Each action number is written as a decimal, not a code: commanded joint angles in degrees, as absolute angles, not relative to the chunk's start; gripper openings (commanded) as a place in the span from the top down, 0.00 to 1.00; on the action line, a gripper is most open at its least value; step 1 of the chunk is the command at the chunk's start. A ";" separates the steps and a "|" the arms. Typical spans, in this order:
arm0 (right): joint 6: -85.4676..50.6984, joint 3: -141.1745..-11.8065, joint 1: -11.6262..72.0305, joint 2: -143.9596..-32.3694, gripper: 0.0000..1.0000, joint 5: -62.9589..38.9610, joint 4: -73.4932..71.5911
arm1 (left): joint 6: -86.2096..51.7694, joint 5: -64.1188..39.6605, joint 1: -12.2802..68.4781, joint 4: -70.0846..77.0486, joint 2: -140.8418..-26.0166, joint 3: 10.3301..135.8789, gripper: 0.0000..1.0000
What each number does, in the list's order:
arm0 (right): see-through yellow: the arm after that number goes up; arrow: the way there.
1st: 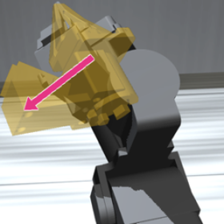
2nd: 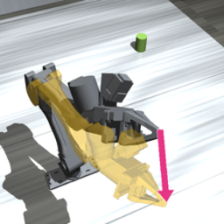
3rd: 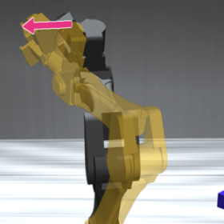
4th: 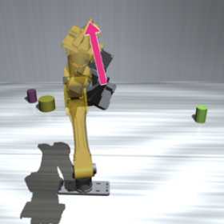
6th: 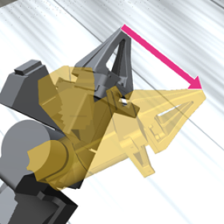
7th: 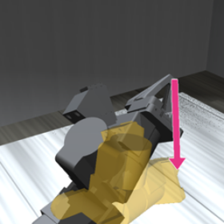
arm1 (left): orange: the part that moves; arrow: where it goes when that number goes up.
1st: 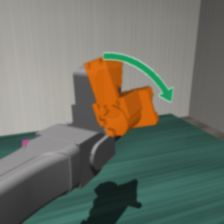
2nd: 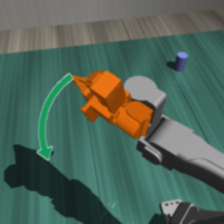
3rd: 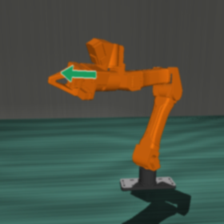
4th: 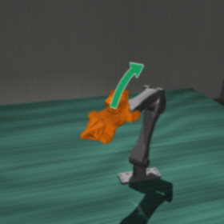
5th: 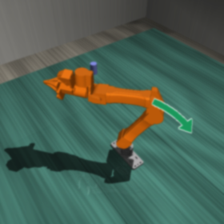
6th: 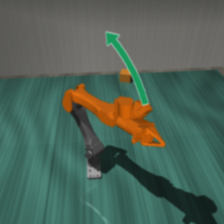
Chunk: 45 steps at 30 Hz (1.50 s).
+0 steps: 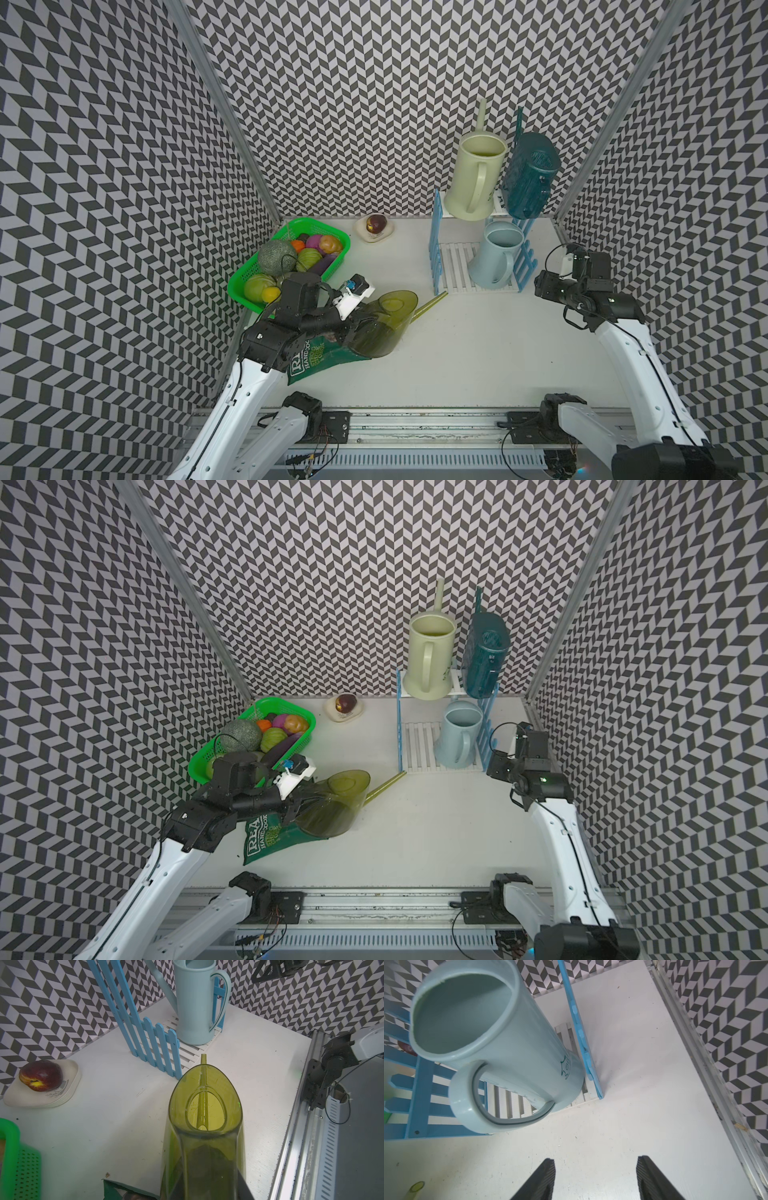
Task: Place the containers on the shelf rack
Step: 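Place the container on the shelf.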
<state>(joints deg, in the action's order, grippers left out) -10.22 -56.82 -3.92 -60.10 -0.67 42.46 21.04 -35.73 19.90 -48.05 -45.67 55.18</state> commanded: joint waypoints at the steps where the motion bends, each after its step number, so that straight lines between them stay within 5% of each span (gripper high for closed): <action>1: -9.04 -57.58 -4.15 -62.37 0.42 -1.55 33.83 | 19.53 -41.12 20.27 -44.97 -45.02 56.71 0.94; 25: -5.76 -58.80 -4.00 -83.17 0.54 -1.35 19.17 | 12.78 -41.78 23.64 -32.45 -52.00 53.64 0.97; 45: -5.31 -57.77 -0.52 -82.81 0.72 -3.84 15.51 | 5.99 -37.92 26.13 -24.07 -57.29 53.85 1.00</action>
<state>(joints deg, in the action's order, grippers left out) -5.34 -57.80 -2.72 -84.44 -1.87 18.83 8.01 -38.48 25.32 -29.71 -57.47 53.15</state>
